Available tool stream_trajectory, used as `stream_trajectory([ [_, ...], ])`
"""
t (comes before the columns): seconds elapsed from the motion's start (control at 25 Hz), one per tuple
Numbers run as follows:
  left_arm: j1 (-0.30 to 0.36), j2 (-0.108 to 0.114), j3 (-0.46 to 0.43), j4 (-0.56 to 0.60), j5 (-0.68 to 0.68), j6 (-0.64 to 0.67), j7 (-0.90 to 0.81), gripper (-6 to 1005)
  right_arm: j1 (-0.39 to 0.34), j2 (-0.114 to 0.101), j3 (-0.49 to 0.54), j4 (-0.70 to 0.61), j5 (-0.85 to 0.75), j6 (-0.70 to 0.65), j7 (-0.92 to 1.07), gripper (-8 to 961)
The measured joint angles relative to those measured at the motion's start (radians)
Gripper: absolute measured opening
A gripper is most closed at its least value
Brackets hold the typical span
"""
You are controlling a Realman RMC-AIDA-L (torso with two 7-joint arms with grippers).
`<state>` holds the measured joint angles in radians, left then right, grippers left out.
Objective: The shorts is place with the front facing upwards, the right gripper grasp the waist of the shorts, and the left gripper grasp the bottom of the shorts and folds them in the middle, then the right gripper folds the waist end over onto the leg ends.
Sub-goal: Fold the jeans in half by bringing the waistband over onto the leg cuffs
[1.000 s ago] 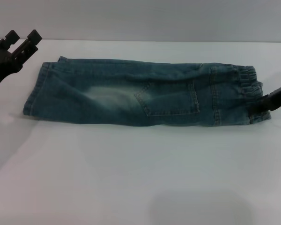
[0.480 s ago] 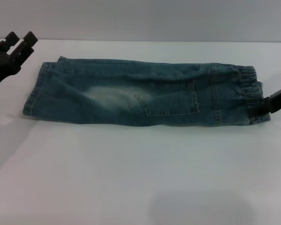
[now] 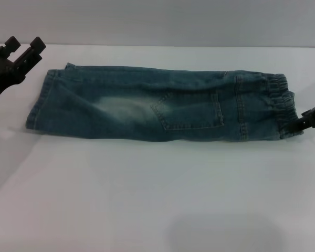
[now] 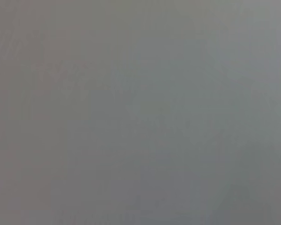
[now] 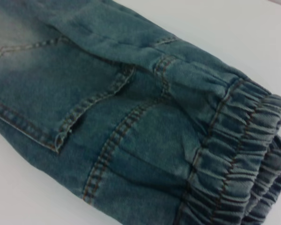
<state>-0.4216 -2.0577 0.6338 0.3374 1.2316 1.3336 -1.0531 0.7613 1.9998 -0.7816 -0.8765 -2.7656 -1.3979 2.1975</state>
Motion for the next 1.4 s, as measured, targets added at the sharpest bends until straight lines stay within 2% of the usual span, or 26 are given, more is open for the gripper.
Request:
stream_trajectory([
  [0.16, -0.001, -0.002, 0.001, -0.002, 0.0, -0.01, 0.012, 811, -0.009, 0.001, -0.001, 0.0, -0.002, 0.006, 0.0, 571],
  [0.32, -0.001, -0.002, 0.0, -0.01, 0.0, -0.01, 0.015, 812, -0.01, 0.005, -0.001, 0.005, 0.001, 0.022, 0.001, 572],
  [0.52, -0.003, -0.002, 0.003, -0.011, 0.002, -0.004, 0.015, 814, -0.01, 0.037, -0.014, 0.006, -0.005, 0.033, 0.0, 571],
  [0.76, -0.005, -0.002, 0.005, -0.011, 0.006, -0.004, 0.016, 815, -0.011, 0.05, -0.022, -0.003, 0.008, 0.047, 0.001, 571],
  [1.04, -0.005, -0.003, 0.006, -0.016, 0.008, -0.01, 0.025, 816, -0.025, 0.051, -0.024, -0.047, 0.102, 0.039, -0.004, 572],
  [1.4, -0.004, -0.001, 0.006, -0.026, 0.005, -0.033, 0.031, 816, -0.016, 0.055, -0.027, -0.052, 0.112, 0.036, -0.008, 571],
])
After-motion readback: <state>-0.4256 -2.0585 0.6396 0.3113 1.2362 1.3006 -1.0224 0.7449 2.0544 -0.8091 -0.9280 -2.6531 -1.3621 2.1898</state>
